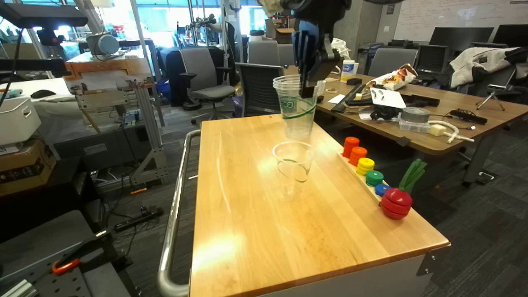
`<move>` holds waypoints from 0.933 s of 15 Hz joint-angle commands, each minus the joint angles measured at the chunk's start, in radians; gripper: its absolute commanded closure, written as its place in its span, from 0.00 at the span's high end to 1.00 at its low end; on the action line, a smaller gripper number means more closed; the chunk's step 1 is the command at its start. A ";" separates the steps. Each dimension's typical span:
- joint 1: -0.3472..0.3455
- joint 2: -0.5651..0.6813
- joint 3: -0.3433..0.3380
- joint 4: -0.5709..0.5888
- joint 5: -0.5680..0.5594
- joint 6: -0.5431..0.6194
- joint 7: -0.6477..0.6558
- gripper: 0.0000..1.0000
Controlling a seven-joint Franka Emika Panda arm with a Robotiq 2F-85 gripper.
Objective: Stack the plastic cups
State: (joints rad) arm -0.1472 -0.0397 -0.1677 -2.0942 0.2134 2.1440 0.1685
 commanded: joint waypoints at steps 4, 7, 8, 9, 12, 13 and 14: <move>-0.012 0.018 -0.007 -0.040 0.020 0.001 -0.018 0.02; -0.016 0.049 -0.011 -0.045 0.036 0.022 -0.033 0.02; -0.018 0.060 -0.012 -0.043 0.044 0.030 -0.040 0.02; -0.020 0.070 -0.014 -0.041 0.047 0.036 -0.043 0.02; -0.024 0.096 -0.014 -0.038 0.063 0.062 -0.061 0.02; -0.026 0.102 -0.014 -0.038 0.068 0.071 -0.066 0.02; -0.027 0.108 -0.013 -0.038 0.069 0.082 -0.070 0.02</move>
State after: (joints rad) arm -0.1640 0.0560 -0.1827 -2.1430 0.2542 2.1938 0.1352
